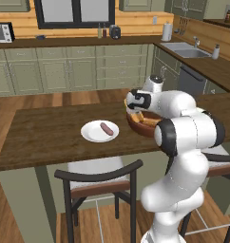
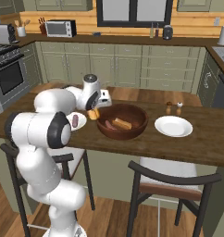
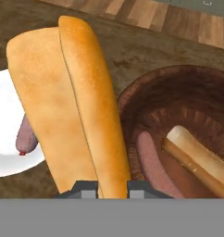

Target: Place one bun and one sausage from the bowl on each plate.

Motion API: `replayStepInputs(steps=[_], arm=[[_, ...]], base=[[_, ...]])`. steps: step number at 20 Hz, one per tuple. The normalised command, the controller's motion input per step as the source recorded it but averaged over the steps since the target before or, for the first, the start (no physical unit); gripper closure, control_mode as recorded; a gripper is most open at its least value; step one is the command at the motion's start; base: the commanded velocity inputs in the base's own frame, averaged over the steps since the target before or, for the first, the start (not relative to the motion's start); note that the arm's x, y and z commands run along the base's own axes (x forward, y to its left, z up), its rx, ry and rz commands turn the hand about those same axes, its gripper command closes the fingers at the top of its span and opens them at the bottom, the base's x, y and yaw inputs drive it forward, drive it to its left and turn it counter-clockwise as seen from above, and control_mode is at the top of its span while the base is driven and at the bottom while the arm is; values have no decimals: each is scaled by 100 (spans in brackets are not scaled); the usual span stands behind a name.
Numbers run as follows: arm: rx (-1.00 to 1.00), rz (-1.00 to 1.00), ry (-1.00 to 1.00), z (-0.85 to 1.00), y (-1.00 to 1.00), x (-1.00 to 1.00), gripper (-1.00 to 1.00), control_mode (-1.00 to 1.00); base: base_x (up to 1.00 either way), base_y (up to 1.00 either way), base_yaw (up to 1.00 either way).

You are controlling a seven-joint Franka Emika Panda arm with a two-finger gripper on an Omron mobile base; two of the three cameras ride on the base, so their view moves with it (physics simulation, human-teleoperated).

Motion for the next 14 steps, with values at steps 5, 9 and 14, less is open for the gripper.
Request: replayStepInputs(steps=[5, 9, 14], arm=[[-9, 23, 40, 88, 100, 52, 100, -100], [-17, 12, 8, -62, 100, 9, 100, -100], [-20, 10, 1, -98, 85, -1, 100, -100]], base=[[0, 0, 0], [0, 0, 0], [0, 0, 0]])
